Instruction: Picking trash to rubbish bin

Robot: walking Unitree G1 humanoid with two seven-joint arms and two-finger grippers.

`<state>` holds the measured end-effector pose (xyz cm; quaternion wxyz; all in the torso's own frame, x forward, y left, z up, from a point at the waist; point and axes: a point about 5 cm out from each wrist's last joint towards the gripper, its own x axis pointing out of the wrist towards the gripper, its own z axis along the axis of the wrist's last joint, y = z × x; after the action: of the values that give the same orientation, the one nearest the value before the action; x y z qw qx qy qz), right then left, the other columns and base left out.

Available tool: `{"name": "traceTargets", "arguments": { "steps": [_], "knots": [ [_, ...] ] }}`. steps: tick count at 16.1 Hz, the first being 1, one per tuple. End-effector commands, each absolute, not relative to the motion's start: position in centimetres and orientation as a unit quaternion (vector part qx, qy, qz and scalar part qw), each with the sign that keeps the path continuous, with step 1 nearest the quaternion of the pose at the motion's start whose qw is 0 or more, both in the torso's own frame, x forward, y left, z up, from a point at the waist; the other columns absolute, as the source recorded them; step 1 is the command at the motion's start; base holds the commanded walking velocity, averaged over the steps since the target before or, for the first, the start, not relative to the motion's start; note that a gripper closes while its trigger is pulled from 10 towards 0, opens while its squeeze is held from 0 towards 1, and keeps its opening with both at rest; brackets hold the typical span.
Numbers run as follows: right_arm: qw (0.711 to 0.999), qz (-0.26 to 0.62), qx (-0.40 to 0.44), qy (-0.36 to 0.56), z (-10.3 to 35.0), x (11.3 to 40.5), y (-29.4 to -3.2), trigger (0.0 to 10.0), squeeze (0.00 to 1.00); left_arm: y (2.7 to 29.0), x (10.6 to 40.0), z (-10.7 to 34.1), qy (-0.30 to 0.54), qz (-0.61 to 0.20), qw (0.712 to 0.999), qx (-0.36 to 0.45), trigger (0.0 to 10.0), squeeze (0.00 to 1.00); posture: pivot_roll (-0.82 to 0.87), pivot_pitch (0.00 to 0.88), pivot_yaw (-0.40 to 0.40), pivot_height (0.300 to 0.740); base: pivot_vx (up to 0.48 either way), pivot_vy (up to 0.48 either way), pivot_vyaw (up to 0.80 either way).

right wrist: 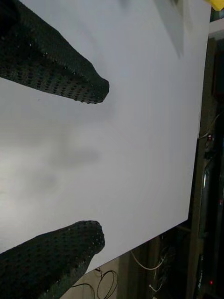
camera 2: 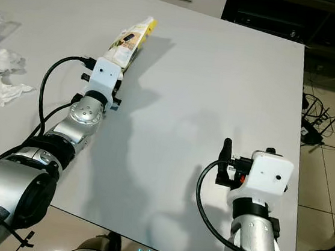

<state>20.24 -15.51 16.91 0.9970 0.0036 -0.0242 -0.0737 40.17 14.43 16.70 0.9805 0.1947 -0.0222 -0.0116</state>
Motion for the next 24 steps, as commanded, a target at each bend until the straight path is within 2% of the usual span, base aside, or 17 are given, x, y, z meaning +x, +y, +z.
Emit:
{"name": "traceTargets", "arguments": {
  "steps": [1,10,13,16,17,18,20,24],
  "knots": [
    [0.997,-0.076,0.001,-0.022,16.7,20.4,-15.8,10.0,0.0,14.6,39.7,15.2,0.009,-0.009,0.983,0.183,0.0,0.0,-0.03,0.219,-0.036,0.74,0.0,0.0,0.0],
    [0.998,-0.052,0.0,-0.034,16.7,22.2,-15.7,10.0,0.0,15.0,39.2,17.2,-0.096,0.021,0.98,0.171,0.0,0.0,0.05,0.172,-0.052,0.74,0.0,0.0,0.0],
    [0.998,-0.041,0.0,-0.044,16.8,23.4,-15.6,10.0,0.0,15.0,38.2,17.6,-0.144,0.022,0.976,0.164,0.0,0.0,0.09,0.149,-0.05,0.74,0.0,0.0,0.0],
    [0.998,-0.033,0.001,-0.049,16.7,24.1,-15.3,10.0,0.0,14.7,37.2,17.2,-0.154,0.014,0.975,0.158,0.0,0.0,0.12,0.134,-0.048,0.74,0.0,0.0,0.0],
    [0.998,-0.031,0.001,-0.051,16.7,24.2,-15.3,10.0,0.0,14.4,36.8,16.9,-0.153,0.003,0.976,0.153,1.6,0.0,0.13,0.131,-0.046,0.74,0.0,0.0,0.0],
    [0.998,-0.03,0.002,-0.052,16.6,24.4,-15.3,10.0,0.0,14.2,36.3,16.6,-0.152,-0.015,0.976,0.154,10.0,0.0,0.14,0.128,-0.044,0.74,0.0,0.0,0.0],
    [0.998,-0.029,0.001,-0.055,16.5,24.6,-15.2,10.0,0.0,14.6,35.0,15.8,-0.144,-0.017,0.973,0.178,10.0,0.0,0.15,0.125,-0.043,0.74,0.0,0.0,0.0],
    [0.997,-0.037,0.001,-0.061,16.3,24.5,-15.7,10.0,0.0,15.4,33.6,15.3,-0.131,-0.02,0.976,0.173,10.0,0.0,0.15,0.116,-0.053,0.74,0.0,0.0,0.0]
  ]
}}
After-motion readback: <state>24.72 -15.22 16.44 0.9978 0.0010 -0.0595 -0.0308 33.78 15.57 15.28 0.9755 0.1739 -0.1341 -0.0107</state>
